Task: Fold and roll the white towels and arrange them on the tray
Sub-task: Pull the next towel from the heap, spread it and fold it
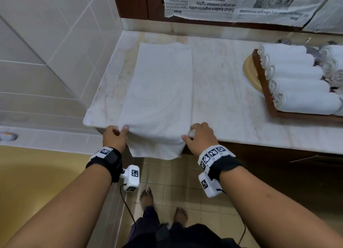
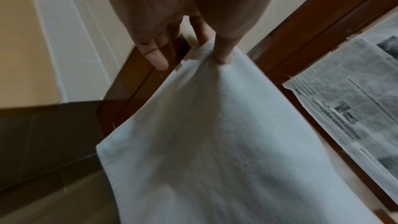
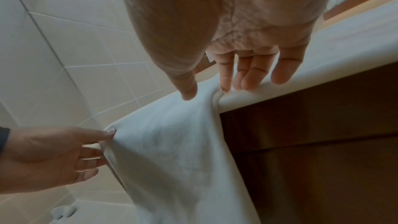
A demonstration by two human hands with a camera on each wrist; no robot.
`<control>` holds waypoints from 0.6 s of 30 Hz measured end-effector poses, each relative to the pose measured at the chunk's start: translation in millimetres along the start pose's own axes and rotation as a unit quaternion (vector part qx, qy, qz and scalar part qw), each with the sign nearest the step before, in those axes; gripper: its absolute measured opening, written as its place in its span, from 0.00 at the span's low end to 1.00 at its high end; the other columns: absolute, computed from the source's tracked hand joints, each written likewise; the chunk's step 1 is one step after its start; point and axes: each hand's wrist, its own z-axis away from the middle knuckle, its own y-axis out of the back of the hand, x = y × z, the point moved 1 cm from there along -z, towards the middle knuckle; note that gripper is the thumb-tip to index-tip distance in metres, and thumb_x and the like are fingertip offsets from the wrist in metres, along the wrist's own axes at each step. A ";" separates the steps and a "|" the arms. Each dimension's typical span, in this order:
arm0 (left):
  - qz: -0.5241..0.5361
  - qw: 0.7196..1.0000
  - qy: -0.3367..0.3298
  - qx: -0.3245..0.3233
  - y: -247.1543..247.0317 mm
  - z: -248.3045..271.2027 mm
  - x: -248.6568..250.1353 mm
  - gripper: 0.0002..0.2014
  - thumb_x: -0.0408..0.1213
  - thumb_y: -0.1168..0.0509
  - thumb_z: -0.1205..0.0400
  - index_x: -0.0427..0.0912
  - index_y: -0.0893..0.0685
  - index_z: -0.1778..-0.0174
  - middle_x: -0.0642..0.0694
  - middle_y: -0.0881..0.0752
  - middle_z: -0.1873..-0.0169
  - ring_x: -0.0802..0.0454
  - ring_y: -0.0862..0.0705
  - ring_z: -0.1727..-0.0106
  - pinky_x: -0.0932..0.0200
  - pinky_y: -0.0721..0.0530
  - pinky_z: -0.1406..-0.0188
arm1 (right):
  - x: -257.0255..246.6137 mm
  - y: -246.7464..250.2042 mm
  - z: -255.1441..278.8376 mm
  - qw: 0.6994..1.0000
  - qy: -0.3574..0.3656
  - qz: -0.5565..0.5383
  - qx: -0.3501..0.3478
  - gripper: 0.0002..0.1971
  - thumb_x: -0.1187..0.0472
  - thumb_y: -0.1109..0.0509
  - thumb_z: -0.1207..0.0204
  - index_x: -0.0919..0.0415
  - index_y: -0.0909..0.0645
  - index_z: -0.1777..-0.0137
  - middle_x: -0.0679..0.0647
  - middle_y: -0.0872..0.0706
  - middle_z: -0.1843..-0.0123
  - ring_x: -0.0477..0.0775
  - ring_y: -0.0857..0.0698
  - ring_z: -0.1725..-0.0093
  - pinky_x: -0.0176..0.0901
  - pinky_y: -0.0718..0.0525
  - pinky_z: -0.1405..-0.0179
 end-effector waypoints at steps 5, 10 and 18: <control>0.007 1.000 -0.009 -0.007 -4.0 1.8 -9.1 0.14 0.46 0.30 0.18 0.39 0.25 0.52 0.44 0.20 0.61 0.43 0.20 0.59 0.55 0.26 0.55 | -13.3 -0.6 -15.2 0.999 -0.034 0.009 -0.014 0.14 0.49 0.33 0.20 0.60 0.21 0.46 0.57 0.19 0.45 0.61 0.18 0.44 0.55 0.17 0.44; 0.129 0.991 0.030 0.015 -0.1 17.4 -11.5 0.18 0.46 0.29 0.18 0.36 0.19 0.40 0.42 0.13 0.53 0.47 0.14 0.51 0.58 0.18 0.47 | -2.9 4.8 -12.2 0.977 -0.037 -0.199 0.062 0.09 0.56 0.37 0.16 0.61 0.28 0.52 0.53 0.23 0.61 0.54 0.23 0.63 0.44 0.29 0.69; 0.008 0.988 -0.007 -0.154 4.6 70.1 -11.2 0.09 0.45 0.30 0.17 0.43 0.11 0.57 0.47 0.09 0.60 0.47 0.10 0.55 0.57 0.16 0.59 | 26.0 -7.5 19.4 0.962 -0.102 -0.252 -0.036 0.20 0.56 0.27 0.21 0.57 0.32 0.35 0.51 0.18 0.45 0.54 0.18 0.48 0.44 0.23 0.50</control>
